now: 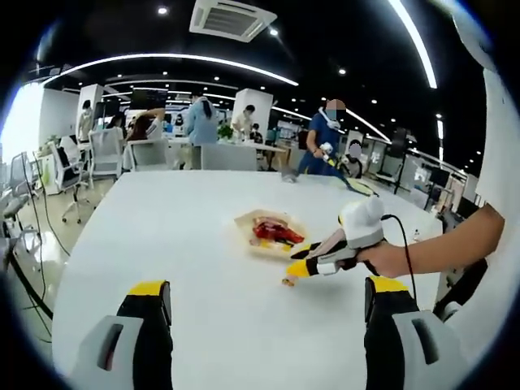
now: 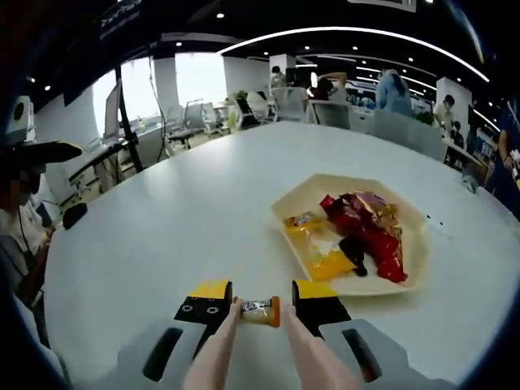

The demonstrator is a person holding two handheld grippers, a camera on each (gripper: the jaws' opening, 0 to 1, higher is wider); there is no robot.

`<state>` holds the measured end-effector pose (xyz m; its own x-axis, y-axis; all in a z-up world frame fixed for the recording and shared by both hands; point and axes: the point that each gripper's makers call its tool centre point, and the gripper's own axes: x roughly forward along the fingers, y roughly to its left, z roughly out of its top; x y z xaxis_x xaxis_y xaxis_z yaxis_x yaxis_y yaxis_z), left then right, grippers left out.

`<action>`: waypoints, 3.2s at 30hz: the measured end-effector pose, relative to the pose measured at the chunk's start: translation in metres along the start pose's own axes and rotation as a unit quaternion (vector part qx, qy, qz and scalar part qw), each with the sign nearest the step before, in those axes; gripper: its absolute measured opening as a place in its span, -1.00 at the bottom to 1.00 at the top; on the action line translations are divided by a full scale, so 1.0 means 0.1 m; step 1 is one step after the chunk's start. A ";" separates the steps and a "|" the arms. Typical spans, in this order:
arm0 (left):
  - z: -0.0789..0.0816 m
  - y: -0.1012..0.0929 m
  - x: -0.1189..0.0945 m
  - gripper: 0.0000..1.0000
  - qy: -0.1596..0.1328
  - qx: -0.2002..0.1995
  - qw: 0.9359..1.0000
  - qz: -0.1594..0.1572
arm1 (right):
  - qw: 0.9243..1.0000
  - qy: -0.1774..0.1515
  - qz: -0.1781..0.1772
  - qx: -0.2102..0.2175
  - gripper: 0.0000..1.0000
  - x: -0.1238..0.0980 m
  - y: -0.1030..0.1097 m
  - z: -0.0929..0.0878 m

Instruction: Place the target food into the container with the food tongs after gripping and lifting it, then release it inside without dropping or visibly crushing the food.

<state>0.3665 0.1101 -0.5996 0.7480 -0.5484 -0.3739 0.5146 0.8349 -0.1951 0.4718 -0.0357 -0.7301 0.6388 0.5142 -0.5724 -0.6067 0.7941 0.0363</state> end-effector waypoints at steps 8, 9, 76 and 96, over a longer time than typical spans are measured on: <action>0.02 0.04 0.03 0.99 0.000 0.001 1.000 0.006 | 1.000 0.008 0.006 -0.019 -0.45 0.00 0.04 -0.02; 0.03 0.04 0.03 0.99 0.000 0.001 1.000 0.006 | 1.000 0.010 0.009 -0.022 -0.46 -0.01 0.05 -0.03; 0.20 -0.72 0.34 0.99 -0.011 0.063 0.988 -0.143 | 0.977 -0.059 -0.184 0.094 -0.58 -2.13 -0.39 -0.23; 0.11 -0.48 0.36 0.99 -0.001 0.041 0.995 -0.092 | 0.984 -0.091 -0.147 0.041 -0.58 -1.44 -0.88 0.75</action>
<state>0.3736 0.0498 -0.5941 0.6394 -0.6911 -0.3370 0.6750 0.7144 -0.1844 0.4686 -0.1548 -0.5890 0.8600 0.3021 -0.4113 -0.3474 0.9369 -0.0382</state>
